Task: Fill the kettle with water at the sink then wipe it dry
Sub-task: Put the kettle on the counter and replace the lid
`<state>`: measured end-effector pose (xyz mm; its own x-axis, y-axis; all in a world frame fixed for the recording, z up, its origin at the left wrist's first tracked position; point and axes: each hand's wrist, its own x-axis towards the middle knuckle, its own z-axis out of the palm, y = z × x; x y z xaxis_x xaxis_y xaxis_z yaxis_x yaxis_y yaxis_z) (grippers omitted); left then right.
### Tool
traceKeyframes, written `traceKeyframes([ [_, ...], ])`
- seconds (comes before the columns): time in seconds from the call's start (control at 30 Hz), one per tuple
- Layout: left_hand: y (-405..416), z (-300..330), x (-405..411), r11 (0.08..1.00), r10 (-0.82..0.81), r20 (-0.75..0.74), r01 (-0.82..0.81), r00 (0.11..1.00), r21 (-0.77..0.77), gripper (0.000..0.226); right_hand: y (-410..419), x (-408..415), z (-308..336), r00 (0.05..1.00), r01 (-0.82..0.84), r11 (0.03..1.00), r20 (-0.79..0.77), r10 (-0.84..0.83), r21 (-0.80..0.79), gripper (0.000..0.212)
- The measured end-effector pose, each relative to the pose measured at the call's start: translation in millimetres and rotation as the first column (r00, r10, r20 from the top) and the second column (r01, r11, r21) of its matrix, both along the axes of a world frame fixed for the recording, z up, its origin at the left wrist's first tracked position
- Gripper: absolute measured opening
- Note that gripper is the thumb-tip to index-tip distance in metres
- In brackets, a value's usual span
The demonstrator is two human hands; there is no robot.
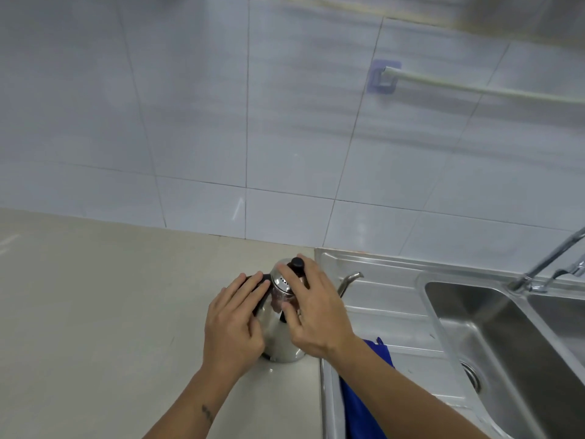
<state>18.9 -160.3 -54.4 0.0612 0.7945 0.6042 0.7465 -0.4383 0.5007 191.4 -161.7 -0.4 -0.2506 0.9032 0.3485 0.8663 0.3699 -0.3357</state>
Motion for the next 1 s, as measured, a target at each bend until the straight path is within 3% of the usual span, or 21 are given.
traceKeyframes([
  [0.33,4,-6,1,0.998,0.005,0.032,-0.007,0.999,0.061,0.054,5,-6,11,0.997,0.043,0.999,0.058,-0.043,-0.009,0.053],
  [0.67,2,-2,0,0.999,-0.002,0.055,0.004,0.999,-0.043,0.056,3,-7,18,0.991,0.041,0.998,0.129,-0.033,-0.056,0.049],
  [0.83,3,0,-4,0.995,-0.007,0.047,0.012,0.999,-0.099,0.058,-5,-10,4,0.993,0.073,0.993,0.101,-0.064,-0.091,0.06],
  [1.0,1,6,-9,0.992,-0.034,-0.014,0.032,0.999,-0.118,0.059,-31,0,-16,0.998,0.048,0.99,-0.039,-0.054,-0.134,0.092],
])
